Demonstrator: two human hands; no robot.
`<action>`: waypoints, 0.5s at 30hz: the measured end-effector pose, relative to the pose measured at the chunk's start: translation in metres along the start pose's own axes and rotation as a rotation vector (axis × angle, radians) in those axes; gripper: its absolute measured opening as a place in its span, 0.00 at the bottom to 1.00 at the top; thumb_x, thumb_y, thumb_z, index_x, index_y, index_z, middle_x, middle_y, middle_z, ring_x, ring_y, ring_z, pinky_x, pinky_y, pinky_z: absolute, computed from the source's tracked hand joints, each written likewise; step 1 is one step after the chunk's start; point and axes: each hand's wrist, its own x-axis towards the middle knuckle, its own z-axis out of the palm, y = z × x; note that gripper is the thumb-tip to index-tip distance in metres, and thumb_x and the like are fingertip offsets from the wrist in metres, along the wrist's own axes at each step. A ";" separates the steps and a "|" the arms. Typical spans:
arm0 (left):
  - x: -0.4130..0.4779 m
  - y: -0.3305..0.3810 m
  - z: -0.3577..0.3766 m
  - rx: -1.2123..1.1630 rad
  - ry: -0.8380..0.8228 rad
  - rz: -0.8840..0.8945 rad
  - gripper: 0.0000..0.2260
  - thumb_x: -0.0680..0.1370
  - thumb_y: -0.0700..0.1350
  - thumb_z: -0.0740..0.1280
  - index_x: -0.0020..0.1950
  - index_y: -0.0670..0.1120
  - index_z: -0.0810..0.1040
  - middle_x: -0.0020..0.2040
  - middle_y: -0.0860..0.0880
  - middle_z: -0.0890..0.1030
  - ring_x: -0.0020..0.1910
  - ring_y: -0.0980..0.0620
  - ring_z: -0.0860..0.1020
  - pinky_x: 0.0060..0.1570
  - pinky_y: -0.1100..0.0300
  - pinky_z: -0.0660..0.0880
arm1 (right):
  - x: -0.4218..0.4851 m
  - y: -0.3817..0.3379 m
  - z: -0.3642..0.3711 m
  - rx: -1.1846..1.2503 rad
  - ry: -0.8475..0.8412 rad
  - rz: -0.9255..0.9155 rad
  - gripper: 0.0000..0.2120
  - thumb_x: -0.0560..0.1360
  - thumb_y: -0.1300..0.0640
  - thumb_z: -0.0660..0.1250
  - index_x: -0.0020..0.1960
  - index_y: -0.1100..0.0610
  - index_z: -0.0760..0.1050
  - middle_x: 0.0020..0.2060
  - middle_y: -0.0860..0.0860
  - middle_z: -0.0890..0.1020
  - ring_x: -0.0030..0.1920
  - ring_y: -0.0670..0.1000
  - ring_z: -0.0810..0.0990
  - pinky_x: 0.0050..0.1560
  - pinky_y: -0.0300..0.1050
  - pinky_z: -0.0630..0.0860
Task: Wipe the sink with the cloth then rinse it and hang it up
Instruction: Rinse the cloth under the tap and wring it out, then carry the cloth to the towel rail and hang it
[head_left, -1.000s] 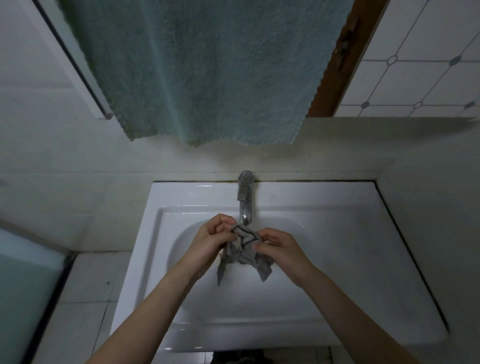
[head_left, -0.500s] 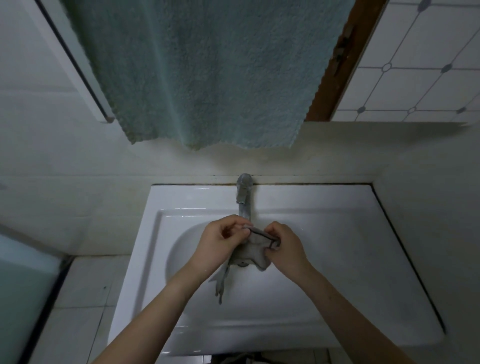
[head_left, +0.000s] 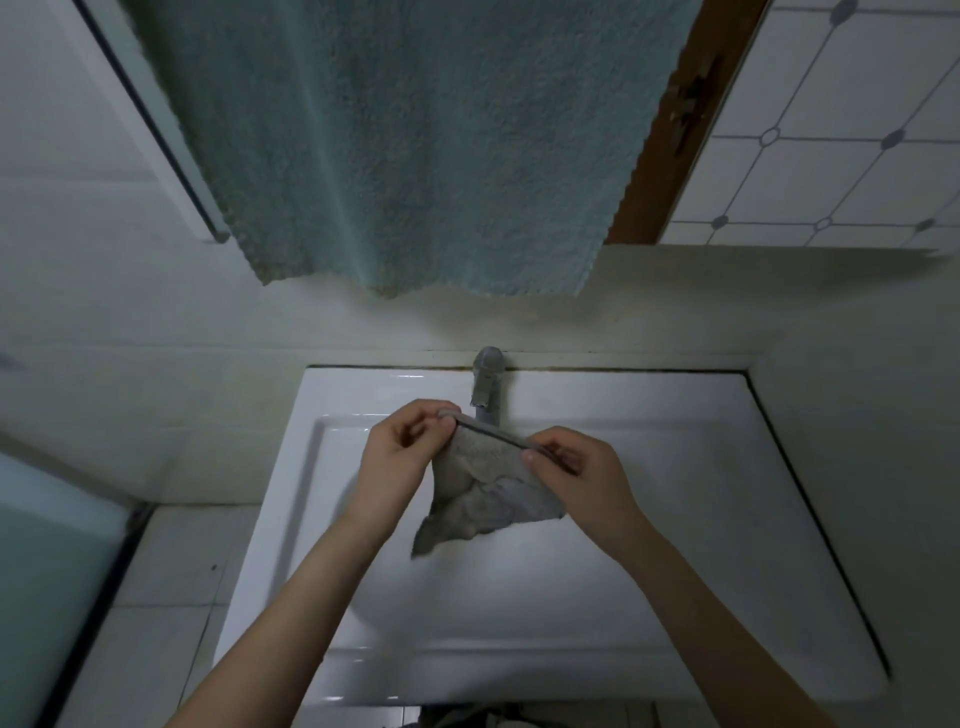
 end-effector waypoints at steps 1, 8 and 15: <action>0.001 0.000 0.000 -0.009 -0.007 -0.013 0.06 0.79 0.36 0.65 0.51 0.37 0.82 0.47 0.48 0.84 0.46 0.59 0.80 0.50 0.64 0.77 | 0.001 -0.001 -0.001 0.069 -0.009 0.031 0.05 0.75 0.64 0.70 0.41 0.60 0.81 0.34 0.51 0.81 0.36 0.45 0.78 0.41 0.37 0.75; -0.014 -0.038 0.009 0.045 0.058 -0.271 0.09 0.75 0.48 0.67 0.53 0.48 0.82 0.51 0.48 0.83 0.51 0.48 0.81 0.55 0.55 0.77 | -0.021 0.022 0.020 0.277 0.100 0.285 0.09 0.75 0.63 0.70 0.37 0.57 0.81 0.33 0.48 0.82 0.36 0.45 0.79 0.40 0.38 0.75; -0.089 -0.086 0.004 -0.038 0.185 -0.452 0.08 0.78 0.42 0.65 0.48 0.38 0.80 0.46 0.40 0.83 0.44 0.42 0.82 0.47 0.52 0.78 | -0.070 0.077 0.035 0.217 0.051 0.341 0.07 0.75 0.64 0.70 0.38 0.64 0.79 0.35 0.61 0.82 0.36 0.50 0.80 0.41 0.45 0.75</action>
